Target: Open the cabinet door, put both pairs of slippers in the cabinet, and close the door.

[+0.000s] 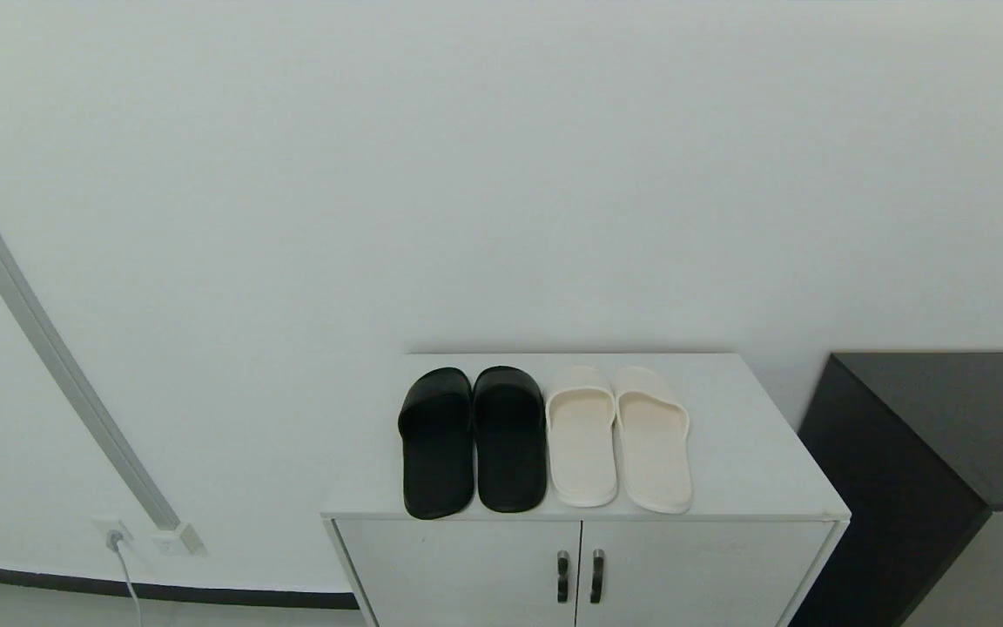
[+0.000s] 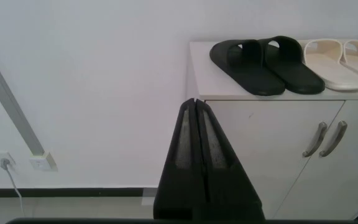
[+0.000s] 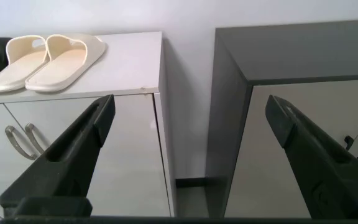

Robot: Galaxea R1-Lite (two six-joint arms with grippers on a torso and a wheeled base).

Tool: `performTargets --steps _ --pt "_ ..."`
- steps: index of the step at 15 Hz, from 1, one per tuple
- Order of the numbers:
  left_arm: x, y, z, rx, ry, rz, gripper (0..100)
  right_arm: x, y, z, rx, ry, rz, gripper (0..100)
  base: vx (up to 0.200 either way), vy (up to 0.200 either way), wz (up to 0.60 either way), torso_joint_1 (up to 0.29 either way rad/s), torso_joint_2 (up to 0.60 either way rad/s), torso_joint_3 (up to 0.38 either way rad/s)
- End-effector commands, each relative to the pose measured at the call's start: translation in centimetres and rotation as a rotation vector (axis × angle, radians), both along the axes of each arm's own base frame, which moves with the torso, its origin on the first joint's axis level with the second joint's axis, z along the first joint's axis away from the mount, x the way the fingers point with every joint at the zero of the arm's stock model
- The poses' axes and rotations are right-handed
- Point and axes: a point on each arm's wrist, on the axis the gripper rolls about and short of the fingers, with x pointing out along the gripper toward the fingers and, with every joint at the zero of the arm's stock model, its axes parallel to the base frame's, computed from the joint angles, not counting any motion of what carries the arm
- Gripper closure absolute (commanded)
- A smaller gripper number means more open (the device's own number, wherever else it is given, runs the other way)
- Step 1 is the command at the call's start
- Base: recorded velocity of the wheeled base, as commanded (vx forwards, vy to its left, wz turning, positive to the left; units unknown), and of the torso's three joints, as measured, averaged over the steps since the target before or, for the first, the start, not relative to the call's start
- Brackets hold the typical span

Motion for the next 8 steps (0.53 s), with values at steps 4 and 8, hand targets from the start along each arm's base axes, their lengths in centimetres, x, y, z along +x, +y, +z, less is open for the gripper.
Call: performTargets --steps 4,8 --pt "0.0 0.0 0.0 0.0 0.001 0.001 100 0.0 0.0 0.0 0.002 -0.002 0.0 0 0.0 0.0 0.0 0.0 0.0 0.0" --pt "0.0 0.0 0.0 -0.002 0.001 0.001 100 -0.9 0.0 7.6 0.154 -0.063 0.012 0 0.0 0.0 0.0 0.0 0.0 0.0"
